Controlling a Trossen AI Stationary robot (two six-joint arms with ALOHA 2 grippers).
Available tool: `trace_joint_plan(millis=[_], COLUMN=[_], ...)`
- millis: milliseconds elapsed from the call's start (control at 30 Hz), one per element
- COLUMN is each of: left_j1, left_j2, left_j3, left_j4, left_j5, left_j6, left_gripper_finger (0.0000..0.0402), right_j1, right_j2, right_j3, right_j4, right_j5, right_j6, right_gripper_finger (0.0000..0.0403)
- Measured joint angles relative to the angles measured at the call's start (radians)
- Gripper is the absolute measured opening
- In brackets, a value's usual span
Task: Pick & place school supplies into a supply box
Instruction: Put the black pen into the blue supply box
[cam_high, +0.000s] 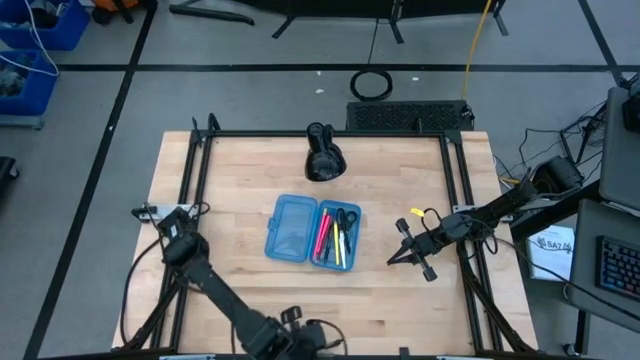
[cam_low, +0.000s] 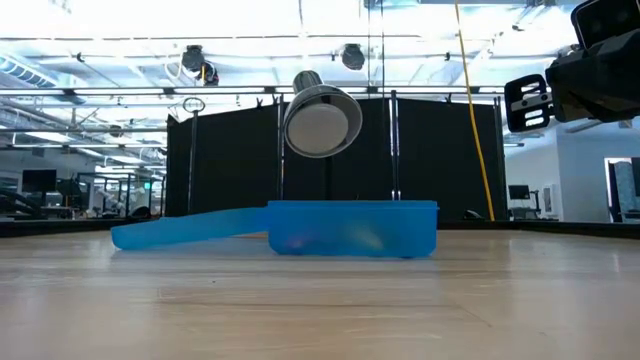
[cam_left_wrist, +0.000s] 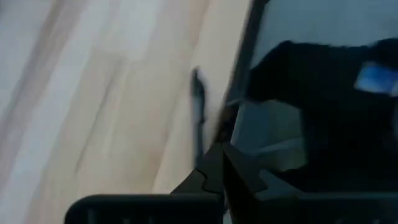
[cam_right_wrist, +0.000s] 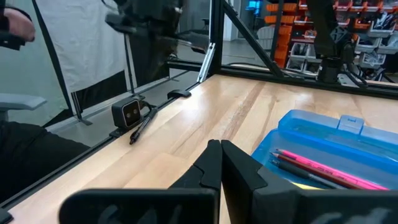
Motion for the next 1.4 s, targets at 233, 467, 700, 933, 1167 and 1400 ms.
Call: trace_joint_plan(millis=[233, 467, 700, 933, 1167, 1400], left_j1=[0.061, 0.164, 0.171, 0.163, 0.173, 0.169], left_j2=[0.044, 0.127, 0.143, 0.148, 0.217, 0.237], left_j3=[-0.001, 0.000, -0.001, 0.001, 0.000, 0.002], left_j4=[0.084, 0.274, 0.306, 0.424, 0.414, 0.366], left_j5=[0.008, 0.187, 0.245, 0.360, 0.382, 0.362], left_j6=[0.093, 0.255, 0.360, 0.376, 0.363, 0.359], left_gripper_finger=[0.0007, 0.0022, 0.0058, 0.0008, 0.0011, 0.0012], right_j1=[0.000, 0.000, 0.000, 0.000, 0.000, 0.000], right_j2=[0.000, 0.000, 0.000, 0.000, 0.000, 0.000], right_j3=[0.000, 0.000, 0.000, 0.000, 0.000, 0.000], right_j4=[0.014, 0.017, 0.010, 0.005, 0.003, -0.001], right_j5=[0.060, 0.078, 0.077, 0.076, 0.075, 0.077], right_j6=[-0.001, -0.010, -0.026, -0.027, -0.027, -0.027], right_gripper_finger=[0.0000, 0.0000, 0.0000, 0.0000, 0.0000, 0.0000])
